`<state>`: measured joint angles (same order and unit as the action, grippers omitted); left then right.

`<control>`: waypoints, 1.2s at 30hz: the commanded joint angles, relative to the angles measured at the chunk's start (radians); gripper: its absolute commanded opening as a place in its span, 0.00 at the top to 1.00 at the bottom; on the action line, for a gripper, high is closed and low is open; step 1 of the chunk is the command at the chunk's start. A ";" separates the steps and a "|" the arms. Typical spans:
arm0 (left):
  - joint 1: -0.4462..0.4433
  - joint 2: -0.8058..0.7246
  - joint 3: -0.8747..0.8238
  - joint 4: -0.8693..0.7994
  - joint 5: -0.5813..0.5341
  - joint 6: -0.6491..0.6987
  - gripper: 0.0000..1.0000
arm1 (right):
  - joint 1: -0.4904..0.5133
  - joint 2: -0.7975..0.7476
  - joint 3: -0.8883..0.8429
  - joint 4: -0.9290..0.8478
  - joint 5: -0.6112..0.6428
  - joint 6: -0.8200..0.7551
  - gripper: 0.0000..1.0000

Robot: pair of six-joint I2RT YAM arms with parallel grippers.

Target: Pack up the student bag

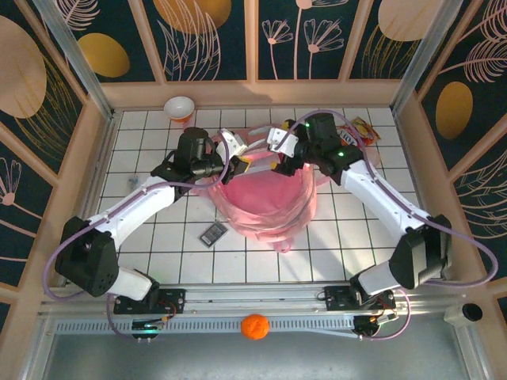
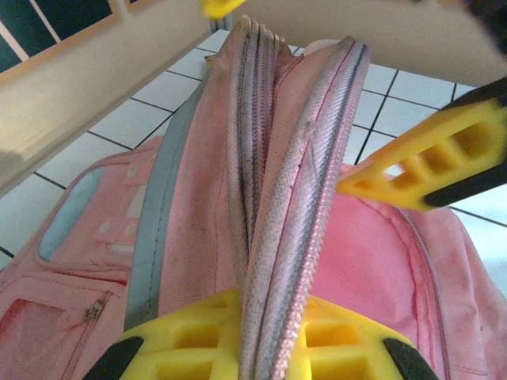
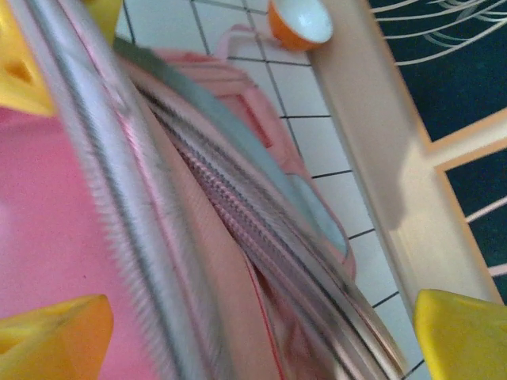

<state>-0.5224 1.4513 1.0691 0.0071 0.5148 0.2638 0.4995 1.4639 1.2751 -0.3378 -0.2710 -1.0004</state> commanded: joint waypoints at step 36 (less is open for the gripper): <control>0.711 -0.051 0.006 -0.521 -0.490 -0.129 0.17 | -0.003 -0.192 -0.251 0.259 -0.224 0.502 1.00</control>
<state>0.1188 1.3762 1.0985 -0.4175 0.1371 0.0978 0.4744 1.2839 0.9993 -0.1726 -0.3904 -0.5587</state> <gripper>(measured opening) 0.832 0.130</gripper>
